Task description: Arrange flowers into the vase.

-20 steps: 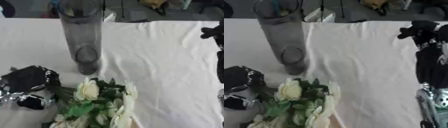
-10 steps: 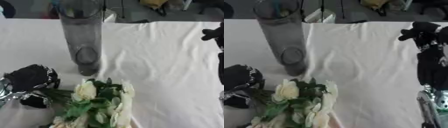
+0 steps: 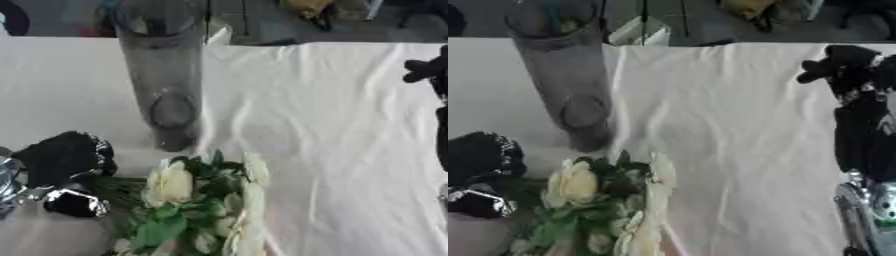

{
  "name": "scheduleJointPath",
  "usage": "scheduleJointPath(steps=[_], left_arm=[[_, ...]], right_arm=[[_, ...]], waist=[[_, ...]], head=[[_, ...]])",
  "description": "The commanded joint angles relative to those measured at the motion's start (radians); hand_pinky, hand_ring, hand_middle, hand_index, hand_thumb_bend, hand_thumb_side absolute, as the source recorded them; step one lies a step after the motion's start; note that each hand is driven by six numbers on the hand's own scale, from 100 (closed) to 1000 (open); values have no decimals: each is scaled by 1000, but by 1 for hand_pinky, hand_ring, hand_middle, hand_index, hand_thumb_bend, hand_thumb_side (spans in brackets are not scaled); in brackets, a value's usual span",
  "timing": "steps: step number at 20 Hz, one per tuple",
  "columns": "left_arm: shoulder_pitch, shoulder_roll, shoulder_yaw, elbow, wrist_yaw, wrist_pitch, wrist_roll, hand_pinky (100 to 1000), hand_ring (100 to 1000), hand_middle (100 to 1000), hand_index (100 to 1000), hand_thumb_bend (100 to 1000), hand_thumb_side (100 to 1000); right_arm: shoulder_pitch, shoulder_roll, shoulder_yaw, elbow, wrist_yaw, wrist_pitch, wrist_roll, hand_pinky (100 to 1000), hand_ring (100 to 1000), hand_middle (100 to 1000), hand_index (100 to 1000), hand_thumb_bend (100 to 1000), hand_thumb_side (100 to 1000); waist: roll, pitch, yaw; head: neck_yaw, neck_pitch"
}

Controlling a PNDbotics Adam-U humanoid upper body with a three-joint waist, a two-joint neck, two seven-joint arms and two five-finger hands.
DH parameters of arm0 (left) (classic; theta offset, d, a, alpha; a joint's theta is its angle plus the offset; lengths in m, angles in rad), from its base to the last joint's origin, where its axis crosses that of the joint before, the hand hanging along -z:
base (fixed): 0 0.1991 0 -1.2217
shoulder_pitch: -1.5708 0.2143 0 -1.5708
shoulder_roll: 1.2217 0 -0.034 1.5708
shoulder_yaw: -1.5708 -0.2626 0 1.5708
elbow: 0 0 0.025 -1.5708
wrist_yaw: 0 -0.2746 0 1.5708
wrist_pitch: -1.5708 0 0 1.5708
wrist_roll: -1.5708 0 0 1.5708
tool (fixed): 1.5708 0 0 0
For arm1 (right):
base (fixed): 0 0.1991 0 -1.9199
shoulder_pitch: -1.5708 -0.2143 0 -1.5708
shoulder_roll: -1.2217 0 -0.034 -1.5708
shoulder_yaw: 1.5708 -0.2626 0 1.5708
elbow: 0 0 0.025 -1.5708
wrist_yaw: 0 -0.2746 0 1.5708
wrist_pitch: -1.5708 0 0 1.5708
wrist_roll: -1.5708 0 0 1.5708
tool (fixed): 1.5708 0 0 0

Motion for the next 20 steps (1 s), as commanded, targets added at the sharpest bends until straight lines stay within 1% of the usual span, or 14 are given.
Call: scheduleJointPath(steps=[1, 5, 7, 8, 10, 11, 13, 16, 17, 20], left_arm=[[-11, 13, 2, -9, 14, 0, 30, 100, 100, 100, 268, 100, 752], [-13, 12, 4, -16, 33, 1, 74, 100, 100, 100, 214, 100, 735], [-15, 11, 4, -18, 41, 1, 100, 100, 100, 100, 192, 100, 744], [-15, 11, 5, -18, 44, 1, 111, 100, 100, 100, 182, 100, 762], [-17, 9, 6, -18, 53, 1, 131, 100, 100, 100, 162, 139, 778], [-18, 8, 6, -19, 59, 0, 142, 100, 100, 100, 148, 190, 796], [-18, 8, 7, -21, 72, -1, 165, 100, 100, 100, 135, 213, 816], [-17, 8, 6, -23, 93, -2, 205, 100, 100, 100, 119, 152, 879], [-16, 9, 5, -24, 100, -4, 219, 100, 100, 100, 116, 156, 851], [-15, 12, 4, -29, 121, -16, 257, 100, 100, 100, 108, 110, 855]], right_arm=[[-7, -12, -6, -20, 6, 0, 2, 753, 547, 530, 713, 100, 1000], [-6, -11, -6, -20, 7, 1, 4, 753, 547, 530, 713, 100, 1000], [-6, -11, -6, -20, 7, 1, 4, 754, 547, 530, 714, 100, 1000], [-6, -11, -7, -20, 7, 1, 4, 754, 547, 530, 714, 100, 1000], [-6, -11, -7, -20, 6, 1, 4, 754, 547, 530, 714, 100, 1000], [-6, -10, -7, -20, 6, 1, 5, 754, 547, 530, 714, 100, 1000], [-5, -10, -7, -20, 7, 2, 5, 754, 547, 530, 714, 100, 1000], [-3, -10, -8, -20, 7, 2, 6, 754, 547, 530, 714, 100, 1000], [-3, -10, -8, -20, 7, 2, 6, 754, 547, 530, 714, 100, 1000], [-3, -10, -9, -20, 6, 1, 5, 754, 547, 531, 714, 100, 1000]], waist=[[7, -5, -2], [8, -3, -3], [7, -3, -3], [7, -3, -3], [7, -4, -4], [7, -4, -4], [7, -4, -4], [7, -5, -5], [7, -5, -5], [6, -8, -3]], head=[[3, -9], [4, -10], [5, -11], [5, -11], [5, -12], [5, -12], [5, -13], [6, -14], [7, -14], [7, -14]])
